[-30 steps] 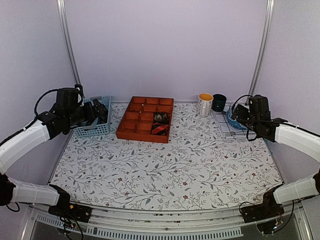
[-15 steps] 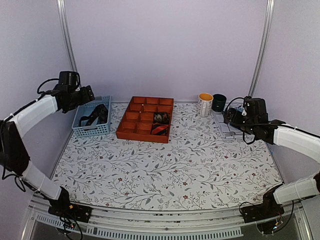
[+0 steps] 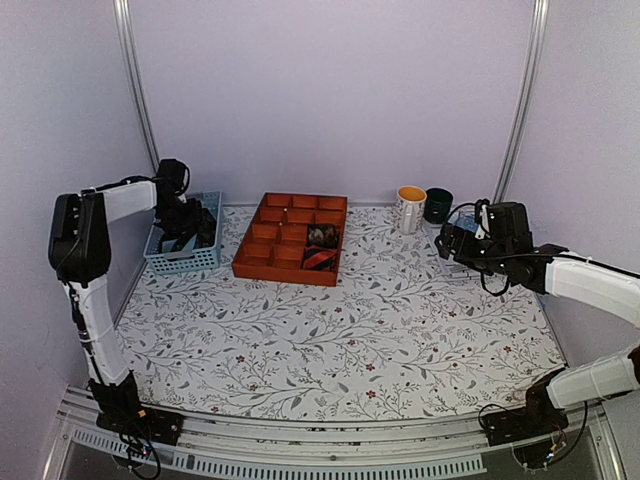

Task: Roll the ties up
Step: Pick up the tie from the bin.

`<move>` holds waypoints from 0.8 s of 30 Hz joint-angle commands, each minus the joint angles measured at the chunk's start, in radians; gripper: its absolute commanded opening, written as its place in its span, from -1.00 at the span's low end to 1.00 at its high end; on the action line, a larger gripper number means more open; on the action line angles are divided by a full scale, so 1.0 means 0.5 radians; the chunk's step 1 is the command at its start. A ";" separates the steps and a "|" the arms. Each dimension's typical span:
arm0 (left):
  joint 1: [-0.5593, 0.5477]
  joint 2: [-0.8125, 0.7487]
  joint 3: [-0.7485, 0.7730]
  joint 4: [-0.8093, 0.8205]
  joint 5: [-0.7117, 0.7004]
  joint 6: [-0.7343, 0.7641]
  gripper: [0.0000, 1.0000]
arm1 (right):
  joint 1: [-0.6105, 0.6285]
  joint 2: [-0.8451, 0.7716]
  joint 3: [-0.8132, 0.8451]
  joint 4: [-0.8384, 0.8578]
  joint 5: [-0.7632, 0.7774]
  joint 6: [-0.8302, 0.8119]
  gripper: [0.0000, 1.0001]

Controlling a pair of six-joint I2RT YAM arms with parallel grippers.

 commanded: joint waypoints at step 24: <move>-0.139 -1.254 -0.438 0.709 0.244 0.038 -1.00 | 0.024 -0.475 0.108 -0.099 0.066 0.012 0.91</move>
